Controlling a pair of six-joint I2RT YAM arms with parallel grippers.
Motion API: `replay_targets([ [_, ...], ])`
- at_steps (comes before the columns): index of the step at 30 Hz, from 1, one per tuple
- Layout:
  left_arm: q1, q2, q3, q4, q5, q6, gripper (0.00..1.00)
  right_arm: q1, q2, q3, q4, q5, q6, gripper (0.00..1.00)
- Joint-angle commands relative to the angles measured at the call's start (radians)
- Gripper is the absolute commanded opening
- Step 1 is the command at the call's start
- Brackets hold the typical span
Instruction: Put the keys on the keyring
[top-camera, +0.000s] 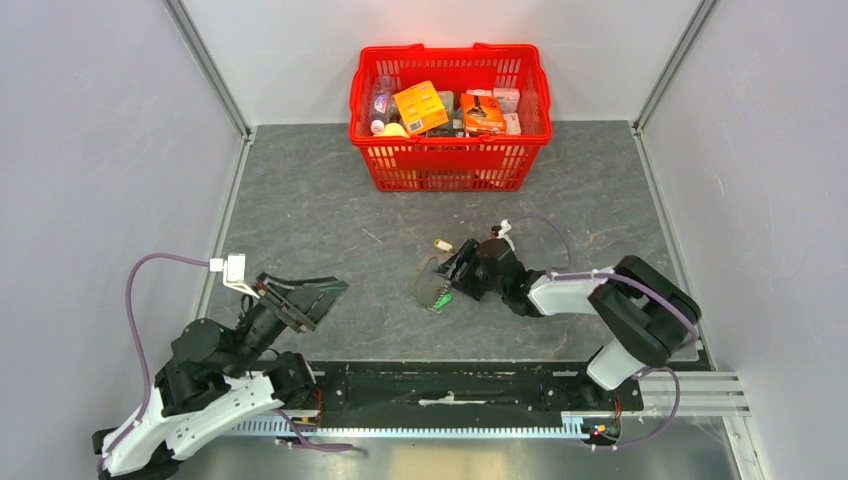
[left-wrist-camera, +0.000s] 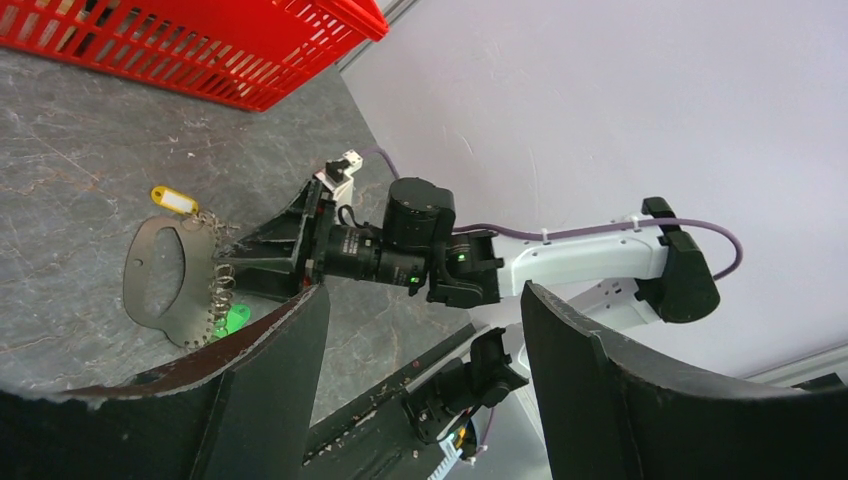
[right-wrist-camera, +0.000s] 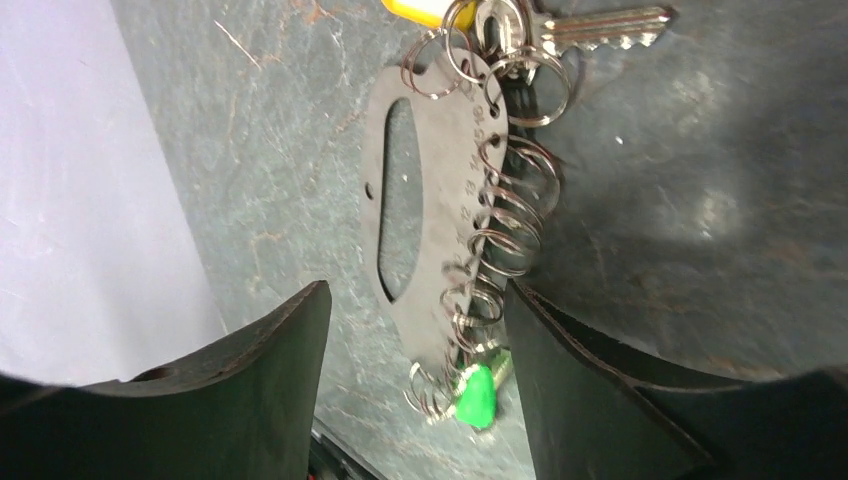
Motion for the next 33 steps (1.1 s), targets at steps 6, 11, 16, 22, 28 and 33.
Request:
replay_targets([
  [6,0.0,0.027,0.052,-0.027,-0.022,0.011,0.8,-0.004,-0.408,0.042,-0.531,0.115,-0.258,0.97],
  [11,0.001,0.045,0.091,-0.066,-0.075,0.048,0.87,-0.004,-0.662,0.087,-0.76,0.242,-0.402,0.97],
  [16,0.0,0.073,0.128,-0.095,-0.101,0.096,0.89,-0.004,-0.841,0.15,-0.96,0.37,-0.476,0.97],
  [22,0.001,0.133,0.188,-0.136,-0.101,0.129,0.89,-0.004,-0.947,0.268,-1.212,0.508,-0.519,0.97],
  [28,0.0,0.152,0.197,-0.122,-0.098,0.141,0.9,-0.005,-1.073,0.294,-1.253,0.509,-0.547,0.97],
  [33,0.001,0.152,0.184,-0.111,-0.095,0.132,0.9,-0.004,-1.069,0.327,-1.299,0.521,-0.55,0.97],
])
